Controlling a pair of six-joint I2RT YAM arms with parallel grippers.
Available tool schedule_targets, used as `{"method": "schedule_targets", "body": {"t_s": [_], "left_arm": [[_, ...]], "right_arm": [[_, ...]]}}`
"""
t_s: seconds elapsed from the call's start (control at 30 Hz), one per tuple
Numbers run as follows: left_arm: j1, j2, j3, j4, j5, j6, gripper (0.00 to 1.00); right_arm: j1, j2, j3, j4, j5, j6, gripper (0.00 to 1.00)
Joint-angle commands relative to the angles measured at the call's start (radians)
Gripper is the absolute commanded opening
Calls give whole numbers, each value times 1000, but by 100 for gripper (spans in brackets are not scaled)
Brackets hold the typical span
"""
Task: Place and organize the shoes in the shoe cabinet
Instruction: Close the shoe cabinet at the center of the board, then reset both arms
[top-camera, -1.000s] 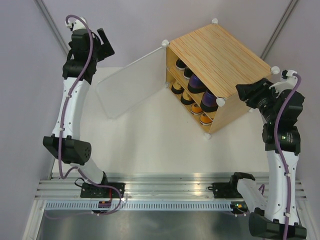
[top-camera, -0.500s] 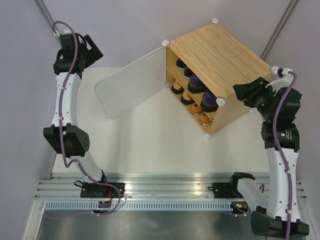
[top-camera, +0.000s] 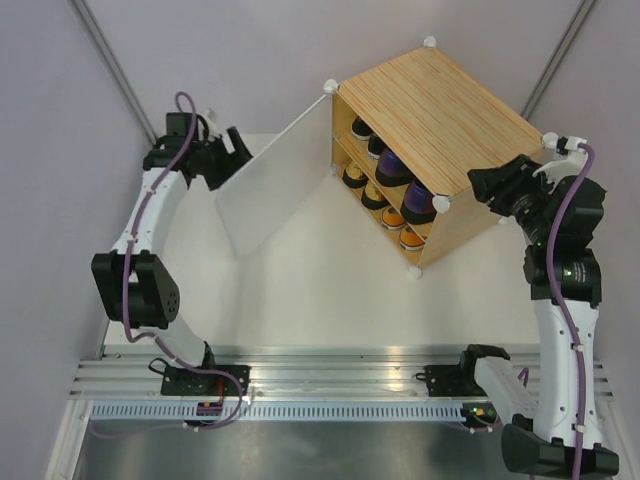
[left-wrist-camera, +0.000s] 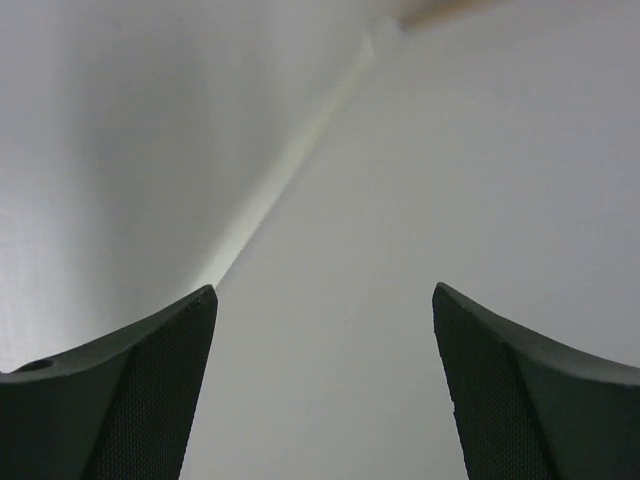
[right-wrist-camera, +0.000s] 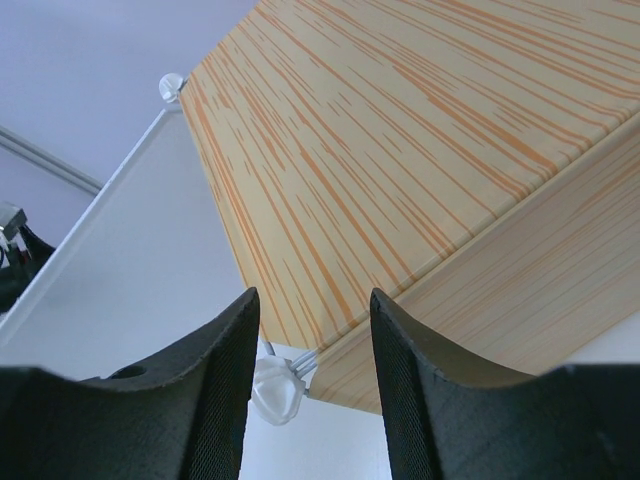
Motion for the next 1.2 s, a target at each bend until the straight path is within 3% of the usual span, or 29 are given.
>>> {"method": "schedule_targets", "body": {"t_s": [0.0,0.07,0.13,0.2,0.43,0.77,0.93,1.17], "left_arm": [[-199,-248,-144,47,396,94,91],[-237,-342,-207,135,465,79,94],[-238,-365,-279,200,604,48,93],[-244,-355,-302,217,656,58,92],[-229,-371,-333,188,342,48,93],[-227,-546,-367,191,117,118,94],[-229,-695,-423,191,6,183,96],[-229,-943,-583,260,-99,186,99]], "right_arm": [[5,-12,41,-5,27,-23,53],[7,-15,38,-5,27,-20,54],[7,-16,35,-5,30,-20,54],[7,-21,35,-8,36,-20,54],[5,-41,38,-24,44,-19,54],[7,-35,44,-33,50,-31,56],[8,-35,32,-13,53,-42,68],[14,-15,18,24,74,-65,92]]}}
